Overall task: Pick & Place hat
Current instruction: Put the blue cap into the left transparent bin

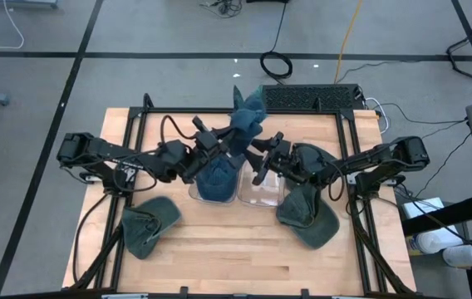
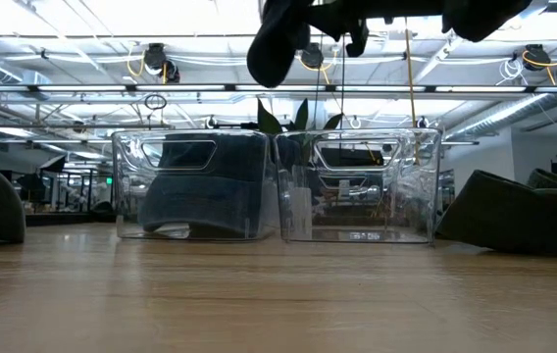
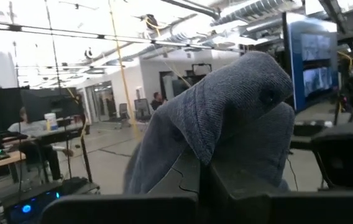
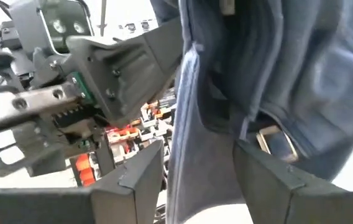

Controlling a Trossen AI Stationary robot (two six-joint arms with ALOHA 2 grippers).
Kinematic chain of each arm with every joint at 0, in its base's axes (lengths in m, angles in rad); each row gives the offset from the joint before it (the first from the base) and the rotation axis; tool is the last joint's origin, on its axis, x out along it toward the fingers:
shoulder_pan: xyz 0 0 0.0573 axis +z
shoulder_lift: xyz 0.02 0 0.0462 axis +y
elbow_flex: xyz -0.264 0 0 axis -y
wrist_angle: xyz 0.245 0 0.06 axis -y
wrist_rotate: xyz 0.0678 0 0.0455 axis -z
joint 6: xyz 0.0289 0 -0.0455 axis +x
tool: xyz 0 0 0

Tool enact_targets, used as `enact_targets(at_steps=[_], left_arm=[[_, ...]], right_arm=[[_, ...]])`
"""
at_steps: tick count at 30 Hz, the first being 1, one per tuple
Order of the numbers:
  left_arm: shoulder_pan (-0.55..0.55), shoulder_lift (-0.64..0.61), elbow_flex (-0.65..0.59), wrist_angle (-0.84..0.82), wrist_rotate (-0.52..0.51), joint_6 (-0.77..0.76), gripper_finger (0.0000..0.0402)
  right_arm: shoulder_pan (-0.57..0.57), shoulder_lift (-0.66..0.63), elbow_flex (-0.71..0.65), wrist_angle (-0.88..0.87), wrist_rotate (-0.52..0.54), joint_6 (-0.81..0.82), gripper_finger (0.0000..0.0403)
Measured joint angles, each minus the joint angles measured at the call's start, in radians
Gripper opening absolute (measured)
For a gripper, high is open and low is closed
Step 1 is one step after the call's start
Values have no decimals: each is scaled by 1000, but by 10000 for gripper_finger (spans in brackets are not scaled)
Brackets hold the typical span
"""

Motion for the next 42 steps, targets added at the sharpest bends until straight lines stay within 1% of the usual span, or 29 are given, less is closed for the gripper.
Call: enact_targets(at_steps=[5,9,11,14,16,18,22,24,30,33,37,42], left_arm=[[1,0,0,-27,25,-34,1],[1,0,0,-43,57,-53,1],[-3,0,0,-50,57,-52,1],[-12,0,0,-50,57,-48,1],[-16,0,0,-50,57,-43,1],[-19,0,0,-52,51,-30,1],[-20,0,0,-60,48,-22,1],[-20,0,0,-62,48,-23,6],[-20,-1,0,-123,45,-26,34],[-23,-16,0,-226,48,-31,50],[-29,-48,0,-378,50,-41,82],[-41,-108,0,-510,49,-37,139]], right_arm=[[1,0,0,0,-47,0,178],[1,0,0,-1,-45,2,173],[1,0,0,-7,-45,1,170],[1,0,0,-39,-30,1,154],[2,0,0,-61,9,-1,134],[1,0,0,-79,17,-1,104],[1,0,0,-97,13,-4,25],[1,0,0,-96,9,-21,9],[9,0,0,-139,13,-28,3],[24,-21,-1,-195,12,-33,2],[46,-81,-1,-325,12,-24,2],[57,-177,-1,-505,10,33,1]])
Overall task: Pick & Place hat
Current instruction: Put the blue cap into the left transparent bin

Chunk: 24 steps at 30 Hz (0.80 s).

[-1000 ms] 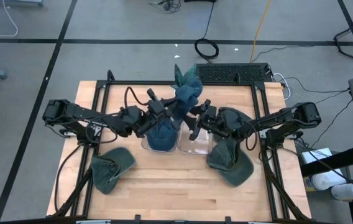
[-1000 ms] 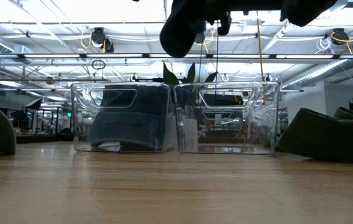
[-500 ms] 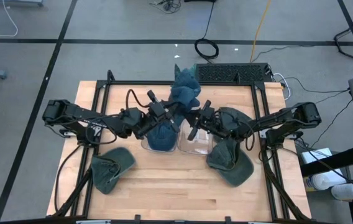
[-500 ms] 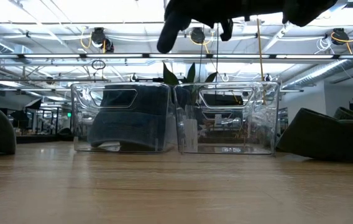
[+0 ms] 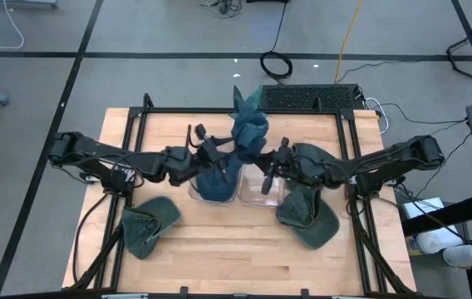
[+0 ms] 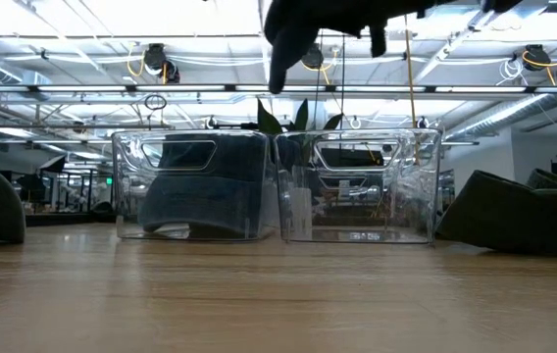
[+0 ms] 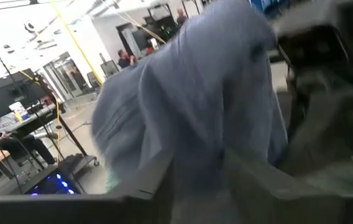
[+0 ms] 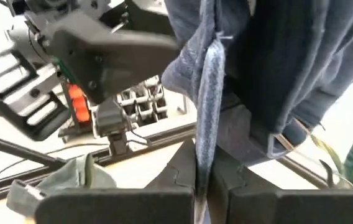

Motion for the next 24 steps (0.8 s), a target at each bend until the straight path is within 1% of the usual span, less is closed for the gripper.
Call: enact_targets(at_steps=[3,4,7,11,14,17,20,24], left_arm=[[-13,-46,0,-78,0,28,174],[-19,-64,0,-107,0,42,185],[-30,-112,0,-183,19,95,213],[-41,-171,-1,-287,85,133,234],[-43,-219,-1,-381,147,139,243],[-43,-261,-1,-455,194,113,254],[-43,-301,-1,-508,247,71,268],[-43,-344,-1,-584,325,10,295]], right_arm=[[0,-68,1,-157,-13,55,1],[-1,-89,1,-212,-39,75,1],[-17,-158,1,-365,-168,158,1],[-31,-217,1,-476,-318,220,0],[-44,-233,1,-510,-460,228,0],[-49,-237,1,-543,-588,227,0],[-49,-237,1,-569,-678,223,0],[-49,-237,1,-575,-768,206,0]])
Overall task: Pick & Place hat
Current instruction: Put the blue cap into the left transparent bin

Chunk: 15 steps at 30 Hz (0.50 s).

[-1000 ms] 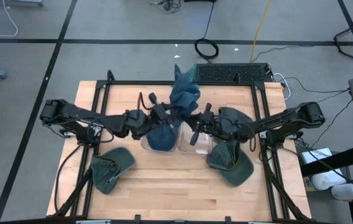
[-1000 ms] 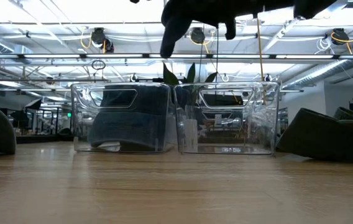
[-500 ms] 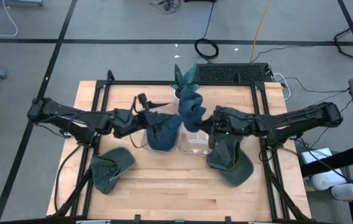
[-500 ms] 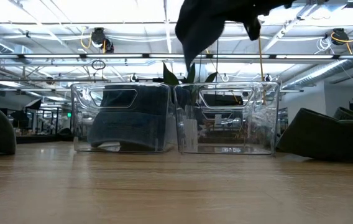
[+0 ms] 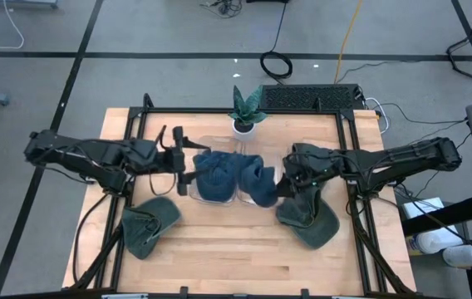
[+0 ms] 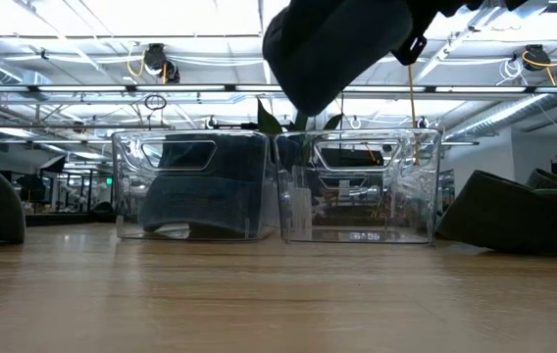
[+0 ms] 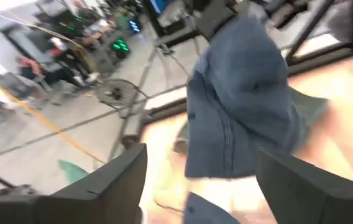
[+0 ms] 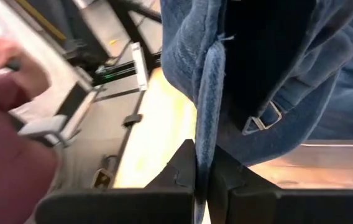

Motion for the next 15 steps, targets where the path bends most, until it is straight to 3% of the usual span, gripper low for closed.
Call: enact_targets(at_steps=[7,15], left_arm=[[0,-26,0,-110,88,-102,339],[0,-13,0,-93,211,-139,349]], right_arm=[[0,21,0,51,-105,-50,0],[0,172,0,252,-234,-65,0]])
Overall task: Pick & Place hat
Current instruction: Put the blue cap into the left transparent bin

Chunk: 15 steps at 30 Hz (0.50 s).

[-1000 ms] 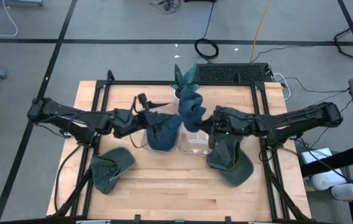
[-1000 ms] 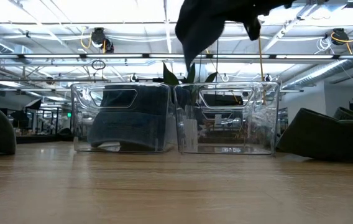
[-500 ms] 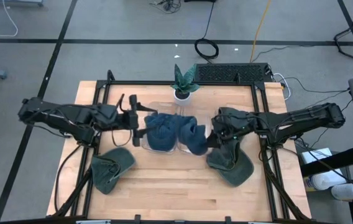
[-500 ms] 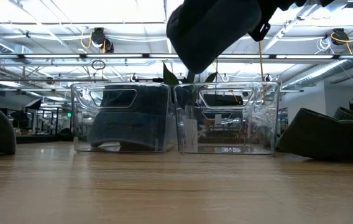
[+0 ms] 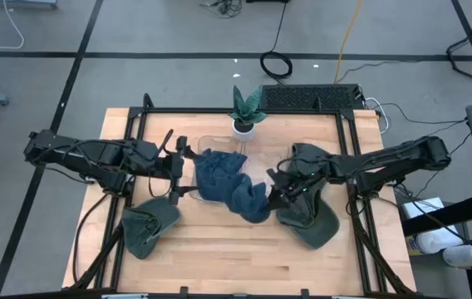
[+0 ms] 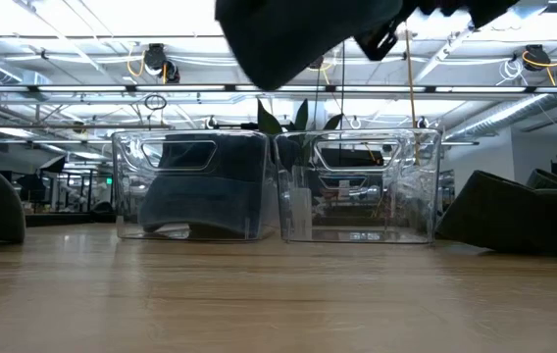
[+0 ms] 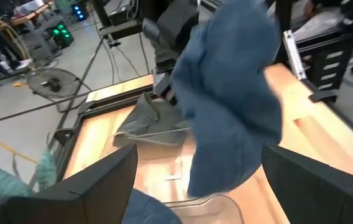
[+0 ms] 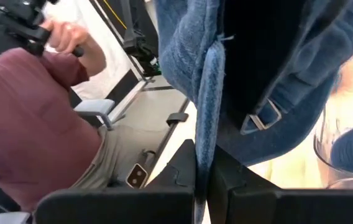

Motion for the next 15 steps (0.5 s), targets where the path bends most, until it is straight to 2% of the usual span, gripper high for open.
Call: enact_targets(at_steps=[8,15], left_arm=[[2,11,0,16,69,-66,349],[19,74,1,19,106,-107,349]], right_arm=[[0,129,0,105,0,2,0],[14,199,27,132,-1,-2,0]])
